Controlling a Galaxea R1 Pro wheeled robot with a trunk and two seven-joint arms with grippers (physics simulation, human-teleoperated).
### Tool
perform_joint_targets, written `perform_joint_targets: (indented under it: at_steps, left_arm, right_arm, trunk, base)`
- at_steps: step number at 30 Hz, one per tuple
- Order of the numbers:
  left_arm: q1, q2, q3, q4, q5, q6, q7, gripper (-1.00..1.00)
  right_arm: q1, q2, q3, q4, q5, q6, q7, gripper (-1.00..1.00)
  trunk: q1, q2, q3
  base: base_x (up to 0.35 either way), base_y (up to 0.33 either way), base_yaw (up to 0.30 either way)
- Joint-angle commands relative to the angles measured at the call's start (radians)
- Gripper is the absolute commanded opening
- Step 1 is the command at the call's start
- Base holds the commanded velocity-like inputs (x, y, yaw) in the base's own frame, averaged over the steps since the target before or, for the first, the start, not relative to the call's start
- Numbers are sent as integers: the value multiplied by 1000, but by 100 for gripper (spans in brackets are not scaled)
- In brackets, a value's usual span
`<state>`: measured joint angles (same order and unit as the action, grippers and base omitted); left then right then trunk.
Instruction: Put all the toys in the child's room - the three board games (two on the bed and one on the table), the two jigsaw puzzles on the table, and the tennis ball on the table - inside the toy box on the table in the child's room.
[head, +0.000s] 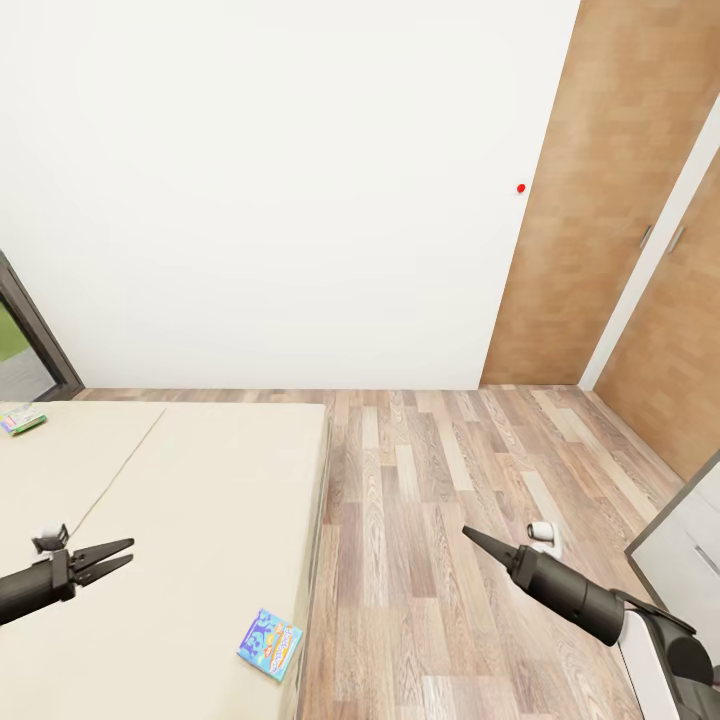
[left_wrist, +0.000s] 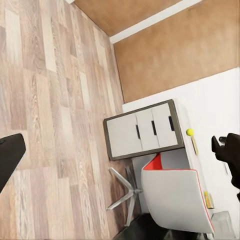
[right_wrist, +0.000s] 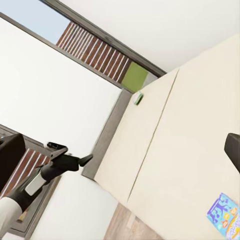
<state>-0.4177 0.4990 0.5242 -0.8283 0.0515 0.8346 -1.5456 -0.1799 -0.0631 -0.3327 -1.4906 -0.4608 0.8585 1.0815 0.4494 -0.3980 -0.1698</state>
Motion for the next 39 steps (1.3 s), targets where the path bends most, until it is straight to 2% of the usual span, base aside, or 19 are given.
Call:
perform_joint_targets:
  at_steps: [1,10,21,39]
  left_arm:
    - [-1,0,0,0,-1,10,-10,100]
    - [-1,0,0,0,-1,9,-14,100]
    - [-1,0,0,0,0,9,-14,100]
    - [-1,0,0,0,1,9,-14,100]
  right_arm:
    - [-1,0,0,0,-2,5,1,100]
    - [-1,0,0,0,-1,5,-3,100]
    - [0,0,1,0,-2,5,-29,100]
    - [0,-1,1,1,-1,6,-29,100]
  trunk:
    - [1,-2,-2]
    - [1,-2,-1]
    - [1,-2,5]
    - [1,-2,10]
  base:
    - [0,0,0]
    - [0,0,84]
    - [-10,-18,252]
    - [-3,-16,251]
